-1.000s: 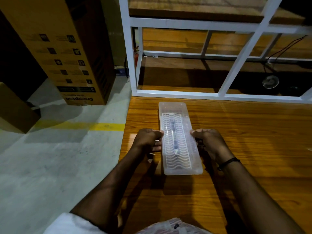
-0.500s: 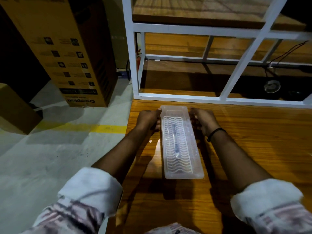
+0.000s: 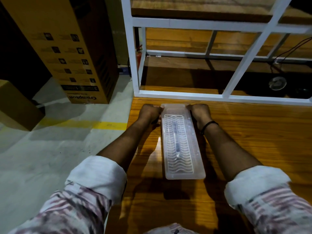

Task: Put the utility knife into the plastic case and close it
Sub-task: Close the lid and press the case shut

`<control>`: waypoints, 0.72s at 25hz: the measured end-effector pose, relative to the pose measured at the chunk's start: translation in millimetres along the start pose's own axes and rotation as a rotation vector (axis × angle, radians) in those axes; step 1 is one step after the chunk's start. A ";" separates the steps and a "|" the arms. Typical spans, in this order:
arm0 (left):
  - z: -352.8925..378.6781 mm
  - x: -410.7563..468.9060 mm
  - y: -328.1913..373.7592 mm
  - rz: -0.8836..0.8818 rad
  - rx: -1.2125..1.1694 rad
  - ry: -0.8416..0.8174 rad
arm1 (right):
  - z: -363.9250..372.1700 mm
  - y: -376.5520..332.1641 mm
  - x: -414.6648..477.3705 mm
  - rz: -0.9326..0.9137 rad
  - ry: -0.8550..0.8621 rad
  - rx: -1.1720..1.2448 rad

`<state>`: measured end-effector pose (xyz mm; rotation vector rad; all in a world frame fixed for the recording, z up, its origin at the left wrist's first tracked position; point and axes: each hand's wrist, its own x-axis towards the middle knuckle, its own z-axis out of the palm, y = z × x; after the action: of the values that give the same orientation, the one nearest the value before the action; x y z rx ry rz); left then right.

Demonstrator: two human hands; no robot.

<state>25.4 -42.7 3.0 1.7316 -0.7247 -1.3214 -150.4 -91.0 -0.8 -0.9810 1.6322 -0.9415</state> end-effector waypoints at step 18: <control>-14.1 -62.5 -48.2 0.134 -0.018 -0.043 | -25.8 33.9 -50.6 -0.023 -0.069 0.072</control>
<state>19.5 36.7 -6.8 1.6156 -0.8364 -1.2727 -170.7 -28.6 -8.5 -0.9743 1.5227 -0.9652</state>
